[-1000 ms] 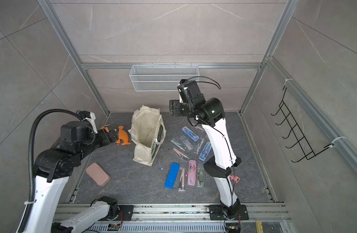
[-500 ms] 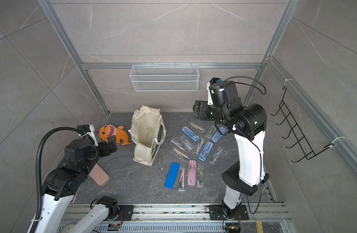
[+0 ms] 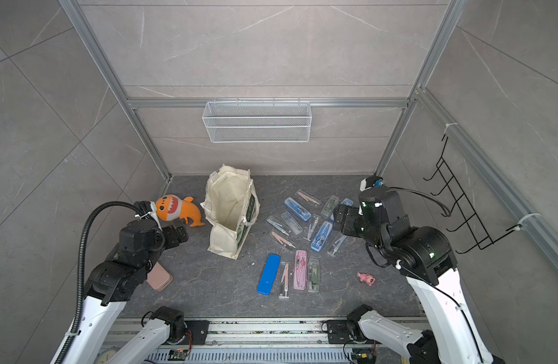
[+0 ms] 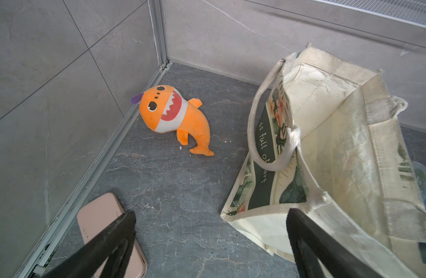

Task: Take out the compass set from the canvas bag
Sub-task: Reset both arms

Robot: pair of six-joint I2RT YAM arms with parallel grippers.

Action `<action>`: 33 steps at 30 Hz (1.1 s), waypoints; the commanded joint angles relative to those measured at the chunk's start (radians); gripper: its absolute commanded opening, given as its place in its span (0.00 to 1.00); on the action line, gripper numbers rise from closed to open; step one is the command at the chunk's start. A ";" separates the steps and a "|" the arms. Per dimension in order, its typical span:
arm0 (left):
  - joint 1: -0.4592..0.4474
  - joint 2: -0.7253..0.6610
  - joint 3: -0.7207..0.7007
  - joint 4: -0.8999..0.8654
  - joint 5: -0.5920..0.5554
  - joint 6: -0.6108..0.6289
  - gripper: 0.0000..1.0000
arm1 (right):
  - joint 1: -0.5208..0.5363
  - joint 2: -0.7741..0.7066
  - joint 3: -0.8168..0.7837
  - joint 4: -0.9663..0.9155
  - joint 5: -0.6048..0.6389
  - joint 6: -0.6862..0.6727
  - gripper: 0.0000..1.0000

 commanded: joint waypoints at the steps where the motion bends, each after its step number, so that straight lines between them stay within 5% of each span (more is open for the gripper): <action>1: 0.005 -0.061 -0.055 0.081 -0.083 0.040 0.99 | -0.001 -0.024 -0.097 0.229 0.054 0.037 0.93; 3: 0.005 -0.108 -0.116 0.136 -0.096 0.068 0.99 | 0.000 -0.045 -0.199 0.333 0.073 0.065 0.88; 4: 0.005 -0.129 -0.151 0.166 -0.098 0.084 0.99 | -0.001 -0.054 -0.245 0.384 0.050 0.030 0.98; 6: 0.005 -0.148 -0.205 0.203 -0.142 0.098 0.98 | 0.000 -0.054 -0.312 0.436 0.043 -0.053 1.00; 10: 0.005 -0.137 -0.328 0.269 -0.278 0.112 0.98 | -0.009 -0.104 -0.579 0.683 0.280 -0.131 1.00; 16: 0.043 -0.099 -0.543 0.509 -0.313 0.153 0.98 | -0.149 -0.155 -0.857 0.948 0.308 -0.266 1.00; 24: 0.201 0.118 -0.685 0.805 -0.207 0.085 0.98 | -0.356 -0.106 -1.150 1.251 0.115 -0.354 1.00; 33: 0.309 0.381 -0.718 1.225 -0.051 0.179 0.98 | -0.444 0.019 -1.295 1.642 0.010 -0.368 1.00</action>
